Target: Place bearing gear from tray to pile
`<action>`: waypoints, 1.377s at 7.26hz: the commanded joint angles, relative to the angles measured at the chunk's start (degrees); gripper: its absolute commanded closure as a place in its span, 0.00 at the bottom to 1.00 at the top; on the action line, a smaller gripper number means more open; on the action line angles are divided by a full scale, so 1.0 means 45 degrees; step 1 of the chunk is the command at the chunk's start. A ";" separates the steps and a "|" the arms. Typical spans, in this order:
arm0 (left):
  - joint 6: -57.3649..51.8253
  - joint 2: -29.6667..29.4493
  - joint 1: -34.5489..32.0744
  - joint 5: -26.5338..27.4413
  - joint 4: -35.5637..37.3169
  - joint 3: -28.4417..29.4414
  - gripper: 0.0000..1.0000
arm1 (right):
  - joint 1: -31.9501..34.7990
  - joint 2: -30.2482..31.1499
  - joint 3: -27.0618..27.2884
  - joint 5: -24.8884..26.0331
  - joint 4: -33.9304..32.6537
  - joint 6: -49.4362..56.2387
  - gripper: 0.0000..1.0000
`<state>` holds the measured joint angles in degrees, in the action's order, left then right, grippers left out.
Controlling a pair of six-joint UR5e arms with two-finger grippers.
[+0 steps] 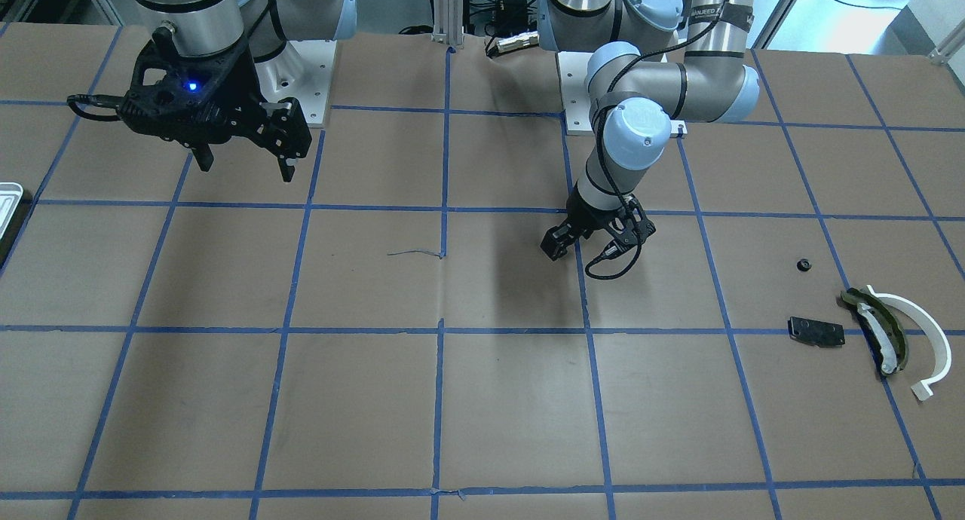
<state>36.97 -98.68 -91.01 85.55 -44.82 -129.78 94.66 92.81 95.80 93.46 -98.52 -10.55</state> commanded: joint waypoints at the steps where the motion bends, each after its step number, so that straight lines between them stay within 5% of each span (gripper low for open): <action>1: -0.0088 -0.0277 0.0028 -0.0066 0.0446 -0.0027 0.29 | 0.0000 0.0000 0.0001 -0.0007 -0.0001 0.0000 0.00; 2: -0.0110 -0.0316 0.0029 -0.0066 0.0468 -0.0046 0.46 | 0.0000 0.0000 0.0001 -0.0007 -0.0001 0.0000 0.00; 4: -0.0671 -0.0316 0.0048 -0.0085 0.0468 -0.0008 1.00 | 0.0000 0.0000 0.0001 -0.0007 -0.0001 0.0000 0.00; 7: -0.2499 0.0189 0.0958 0.0070 -0.0208 0.0672 1.00 | 0.0000 0.0000 0.0001 -0.0007 -0.0001 0.0000 0.00; 9: -0.8164 0.1299 0.3570 0.1876 -0.4821 0.2756 1.00 | 0.0000 0.0000 0.0001 -0.0026 -0.0001 0.0000 0.00; 10: -1.1850 0.1653 0.5575 0.2931 -0.5308 0.3172 1.00 | 0.0000 0.0000 0.0001 -0.0007 -0.0001 -0.0019 0.00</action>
<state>3.03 -93.71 -75.82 92.94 -62.13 -119.20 94.66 92.81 95.80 93.39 -98.53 -10.57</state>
